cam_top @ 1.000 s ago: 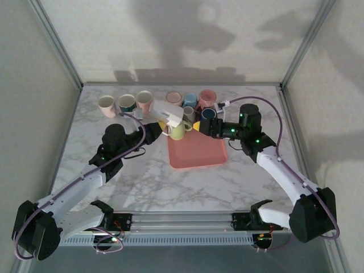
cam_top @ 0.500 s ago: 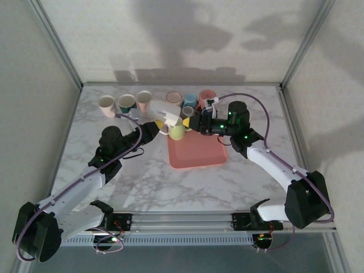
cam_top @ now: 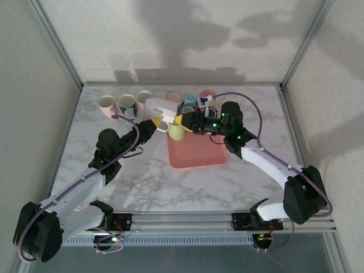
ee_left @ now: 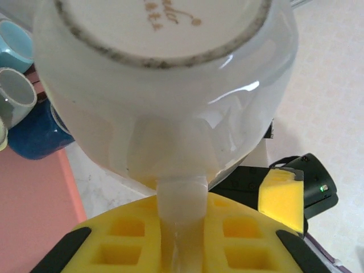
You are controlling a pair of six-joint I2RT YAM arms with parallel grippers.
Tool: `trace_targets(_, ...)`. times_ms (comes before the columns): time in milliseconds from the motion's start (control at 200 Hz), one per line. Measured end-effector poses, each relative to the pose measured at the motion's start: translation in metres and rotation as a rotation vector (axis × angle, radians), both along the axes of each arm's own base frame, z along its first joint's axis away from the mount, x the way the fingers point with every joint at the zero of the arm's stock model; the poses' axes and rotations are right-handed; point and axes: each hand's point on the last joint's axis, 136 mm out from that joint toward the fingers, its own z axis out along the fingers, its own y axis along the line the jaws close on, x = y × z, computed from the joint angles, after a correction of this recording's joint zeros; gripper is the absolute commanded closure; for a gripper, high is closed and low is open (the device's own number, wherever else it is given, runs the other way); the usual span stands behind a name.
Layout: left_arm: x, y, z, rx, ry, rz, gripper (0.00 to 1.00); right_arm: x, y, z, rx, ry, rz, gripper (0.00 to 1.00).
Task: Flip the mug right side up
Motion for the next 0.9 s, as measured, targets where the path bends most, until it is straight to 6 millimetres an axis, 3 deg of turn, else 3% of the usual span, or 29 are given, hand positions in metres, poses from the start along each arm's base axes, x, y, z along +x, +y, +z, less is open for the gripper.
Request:
trace_targets(130,-0.001,0.0,0.006,-0.022,-0.017,-0.001,1.0,-0.005,0.012,0.004,0.036,0.044,0.006,0.43)
trace_targets(381,-0.002,0.002,0.014,-0.057,-0.046,0.0,1.0,0.0,0.034,-0.014,0.058,0.153,0.009,0.49)
trace_targets(576,-0.001,0.004,0.014,-0.073,-0.043,0.014,1.0,0.0,0.043,-0.014,0.092,0.18,0.017,0.57)
trace_targets(901,-0.002,0.008,0.015,-0.096,-0.065,0.033,1.0,0.002,0.048,-0.003,0.147,0.189,-0.003,0.83)
